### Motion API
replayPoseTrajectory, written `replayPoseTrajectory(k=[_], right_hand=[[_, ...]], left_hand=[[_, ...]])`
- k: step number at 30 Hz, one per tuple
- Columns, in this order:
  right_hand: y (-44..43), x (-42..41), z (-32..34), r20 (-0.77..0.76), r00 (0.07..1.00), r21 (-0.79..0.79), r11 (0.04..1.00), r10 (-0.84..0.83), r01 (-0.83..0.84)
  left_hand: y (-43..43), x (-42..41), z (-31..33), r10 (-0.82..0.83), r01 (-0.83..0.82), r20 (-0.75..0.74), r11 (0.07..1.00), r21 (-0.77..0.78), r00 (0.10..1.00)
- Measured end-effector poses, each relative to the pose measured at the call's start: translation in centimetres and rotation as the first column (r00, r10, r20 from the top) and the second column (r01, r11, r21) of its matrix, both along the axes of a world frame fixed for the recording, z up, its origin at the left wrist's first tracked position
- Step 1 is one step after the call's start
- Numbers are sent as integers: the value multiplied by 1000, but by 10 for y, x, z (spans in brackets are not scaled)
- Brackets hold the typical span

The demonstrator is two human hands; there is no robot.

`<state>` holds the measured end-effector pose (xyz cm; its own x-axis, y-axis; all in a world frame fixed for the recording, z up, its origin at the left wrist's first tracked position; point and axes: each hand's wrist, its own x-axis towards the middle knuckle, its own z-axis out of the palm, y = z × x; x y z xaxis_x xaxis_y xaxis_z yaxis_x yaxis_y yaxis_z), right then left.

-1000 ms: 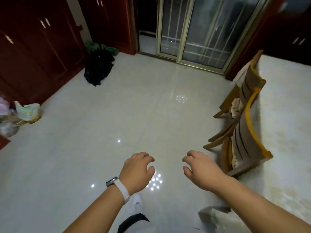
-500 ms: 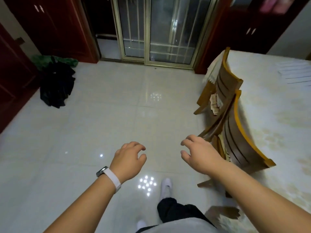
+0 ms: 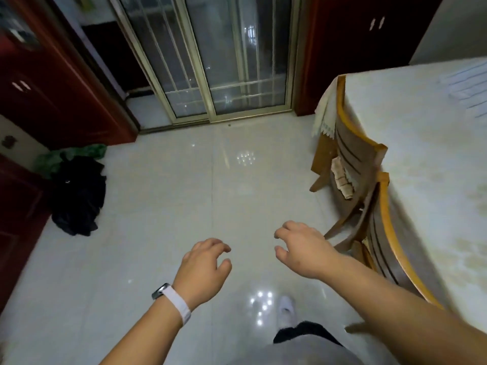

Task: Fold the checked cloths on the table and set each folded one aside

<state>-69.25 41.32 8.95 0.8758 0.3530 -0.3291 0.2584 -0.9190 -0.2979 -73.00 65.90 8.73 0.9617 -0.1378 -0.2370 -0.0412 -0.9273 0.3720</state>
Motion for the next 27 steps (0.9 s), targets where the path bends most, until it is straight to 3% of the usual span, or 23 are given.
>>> replayPoseTrajectory(k=[7,12,18,27], right_hand=[[-46,113,24,61,994,15,996,-86,85],[-46,171,25,55,991,31,992,-125,124],[-29,247,10,-12,989,-37,989,-146,146],[29,400,24,38,964,-135,955,-263,266]], left_hand=[[-45,131,29,-67,68,102,998,-9,992],[-45,202,27,-114,116,80,993,-22,990],[-30,293,3,-162,165,44,984,-64,986],[19,481,-4,-317,319,39,939,-125,948]])
